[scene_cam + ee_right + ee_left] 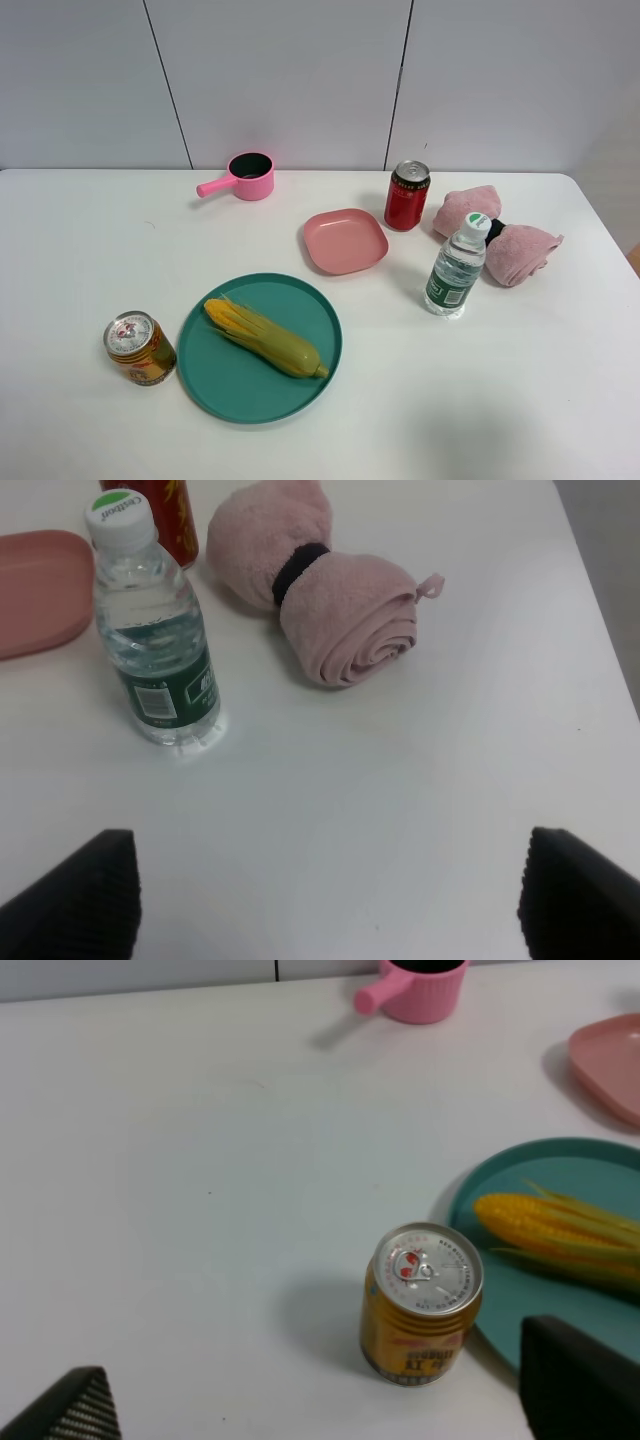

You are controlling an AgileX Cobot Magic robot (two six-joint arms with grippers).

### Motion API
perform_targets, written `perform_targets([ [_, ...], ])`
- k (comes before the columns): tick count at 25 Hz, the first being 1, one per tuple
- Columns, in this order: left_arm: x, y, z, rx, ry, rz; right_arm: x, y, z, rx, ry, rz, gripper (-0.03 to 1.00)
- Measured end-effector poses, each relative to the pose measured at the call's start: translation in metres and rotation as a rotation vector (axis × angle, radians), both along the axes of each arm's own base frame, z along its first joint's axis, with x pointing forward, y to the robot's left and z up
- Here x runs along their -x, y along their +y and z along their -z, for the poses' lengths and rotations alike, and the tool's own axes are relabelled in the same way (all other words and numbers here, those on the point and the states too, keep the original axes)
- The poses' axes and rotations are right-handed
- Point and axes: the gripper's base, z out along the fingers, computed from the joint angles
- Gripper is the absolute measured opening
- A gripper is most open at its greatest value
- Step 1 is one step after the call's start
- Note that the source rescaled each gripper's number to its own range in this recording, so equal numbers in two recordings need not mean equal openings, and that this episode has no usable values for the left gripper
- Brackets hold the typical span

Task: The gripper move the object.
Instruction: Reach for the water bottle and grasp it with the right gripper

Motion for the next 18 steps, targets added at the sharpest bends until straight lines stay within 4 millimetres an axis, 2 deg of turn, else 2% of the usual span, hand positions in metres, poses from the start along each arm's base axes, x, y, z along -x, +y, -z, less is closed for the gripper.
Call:
perform_targets([
  [1,0.0,0.0,0.0,0.0,0.0,0.0,0.0,0.0,0.0,0.0,0.0,0.0,0.82],
  [13,0.0,0.0,0.0,0.0,0.0,0.0,0.0,0.0,0.0,0.003,-0.001,0.002,0.82],
  [15,0.0,0.0,0.0,0.0,0.0,0.0,0.001,0.0,-0.005,0.003,-0.031,0.002,0.82],
  [18,0.0,0.0,0.0,0.0,0.0,0.0,0.004,0.0,-0.026,0.004,-0.162,0.003,0.82],
])
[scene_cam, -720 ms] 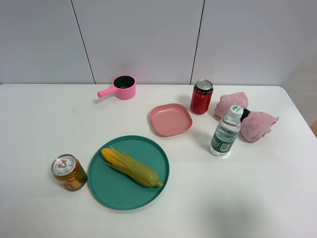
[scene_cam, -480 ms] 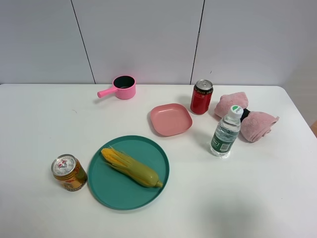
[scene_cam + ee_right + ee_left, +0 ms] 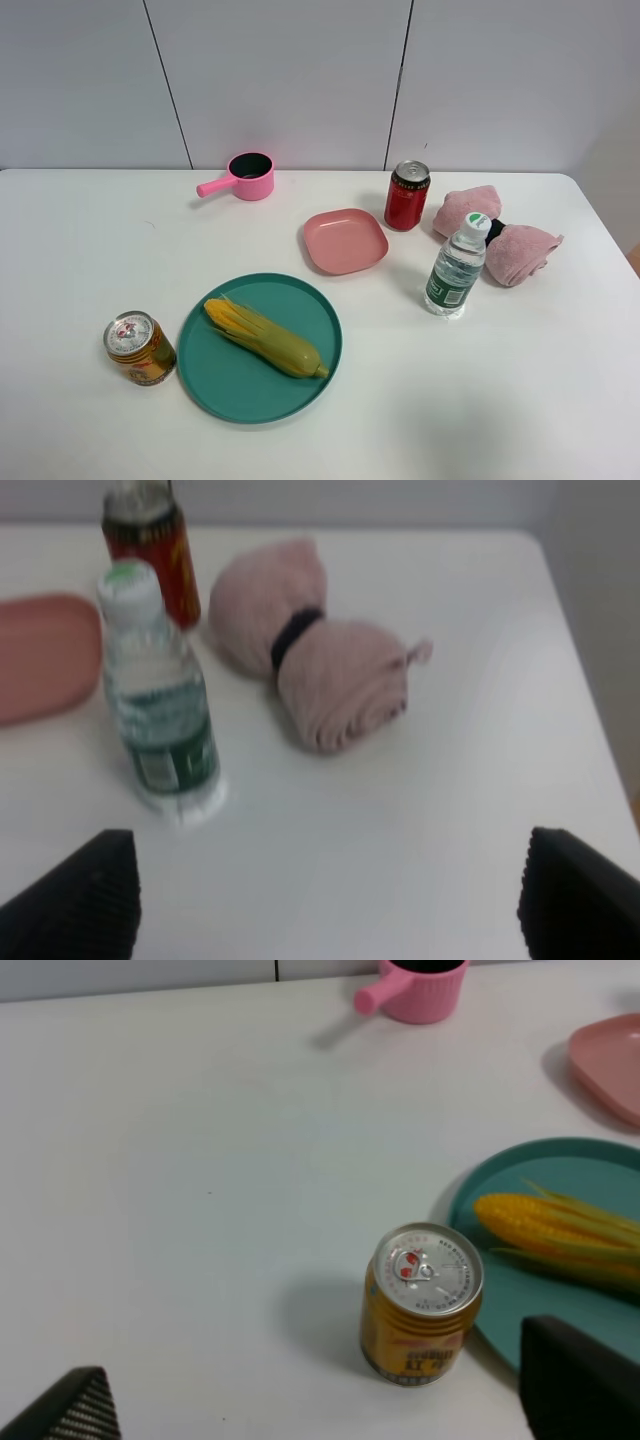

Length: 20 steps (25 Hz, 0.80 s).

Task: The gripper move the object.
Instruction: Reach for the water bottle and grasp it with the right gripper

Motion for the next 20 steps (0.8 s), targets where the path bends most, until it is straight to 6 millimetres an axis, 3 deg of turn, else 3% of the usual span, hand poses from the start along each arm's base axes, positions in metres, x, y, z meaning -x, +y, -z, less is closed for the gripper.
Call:
perform_targets([
  [5,0.0,0.0,0.0,0.0,0.0,0.0,-0.018,0.0,-0.02,0.017,-0.051,-0.005,0.82],
  [9,0.0,0.0,0.0,0.0,0.0,0.0,-0.056,-0.001,-0.027,0.041,-0.016,-0.013,0.82],
  [10,0.0,0.0,0.0,0.0,0.0,0.0,-0.077,-0.001,-0.028,0.042,0.01,-0.013,0.82],
  [11,0.0,0.0,0.0,0.0,0.0,0.0,-0.085,-0.001,-0.028,0.043,0.012,-0.013,0.82],
  [15,0.0,0.0,0.0,0.0,0.0,0.0,-0.122,0.0,-0.021,0.038,0.08,-0.026,0.82],
  [20,0.0,0.0,0.0,0.0,0.0,0.0,-0.164,0.005,0.007,0.02,0.278,-0.078,0.82],
])
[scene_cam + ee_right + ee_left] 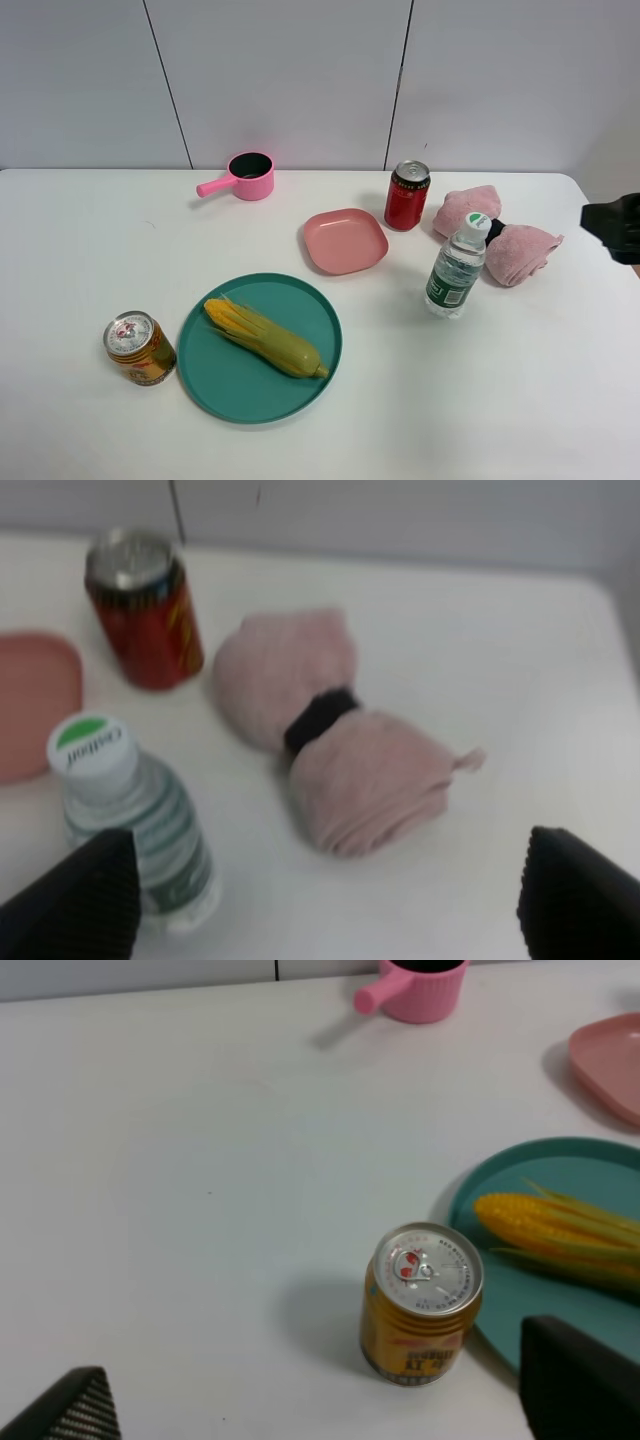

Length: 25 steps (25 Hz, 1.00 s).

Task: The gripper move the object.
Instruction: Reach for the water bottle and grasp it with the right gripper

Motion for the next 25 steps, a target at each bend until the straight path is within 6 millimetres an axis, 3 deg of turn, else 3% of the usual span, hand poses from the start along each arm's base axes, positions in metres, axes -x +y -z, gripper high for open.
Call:
perform_targets([
  [5,0.0,0.0,0.0,0.0,0.0,0.0,-0.036,0.018,0.035,-0.003,0.169,-0.097,0.82],
  [12,0.0,0.0,0.0,0.0,0.0,0.0,-0.069,0.046,0.071,0.029,0.218,-0.196,0.82],
  [25,0.0,0.0,0.0,0.0,0.0,0.0,-0.091,0.05,0.108,0.074,0.294,-0.203,0.82],
])
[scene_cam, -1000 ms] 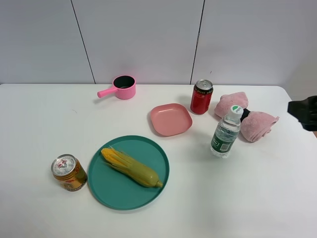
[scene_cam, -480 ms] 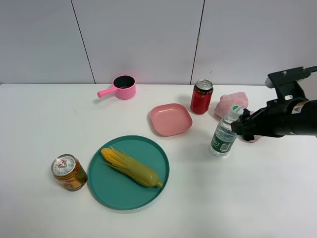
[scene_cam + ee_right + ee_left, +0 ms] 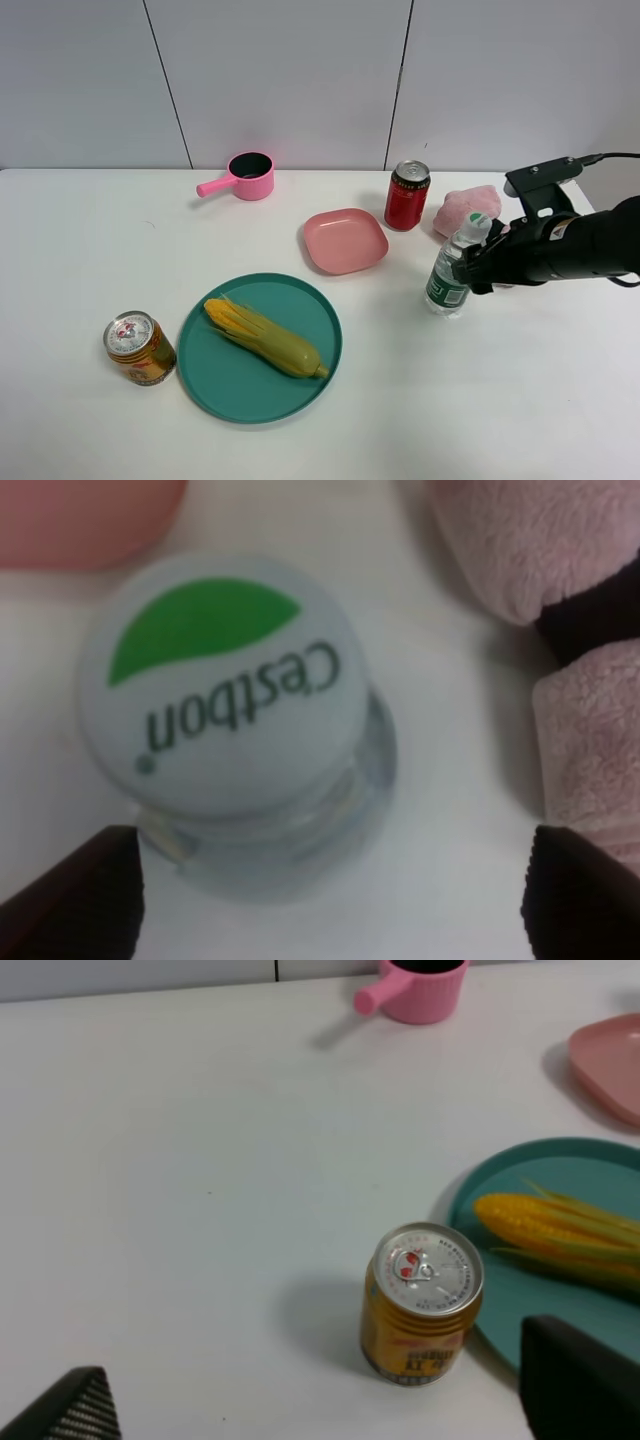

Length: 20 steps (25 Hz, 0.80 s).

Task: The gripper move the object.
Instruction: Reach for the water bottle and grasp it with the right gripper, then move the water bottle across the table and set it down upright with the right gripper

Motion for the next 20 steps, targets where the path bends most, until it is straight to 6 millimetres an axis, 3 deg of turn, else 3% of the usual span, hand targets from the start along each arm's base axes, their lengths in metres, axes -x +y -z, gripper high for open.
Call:
perform_targets([
  [11,0.0,0.0,0.0,0.0,0.0,0.0,-0.011,0.002,0.014,0.017,-0.017,-0.005,0.82],
  [20,0.0,0.0,0.0,0.0,0.0,0.0,-0.017,0.002,0.011,0.015,-0.088,-0.001,0.82],
])
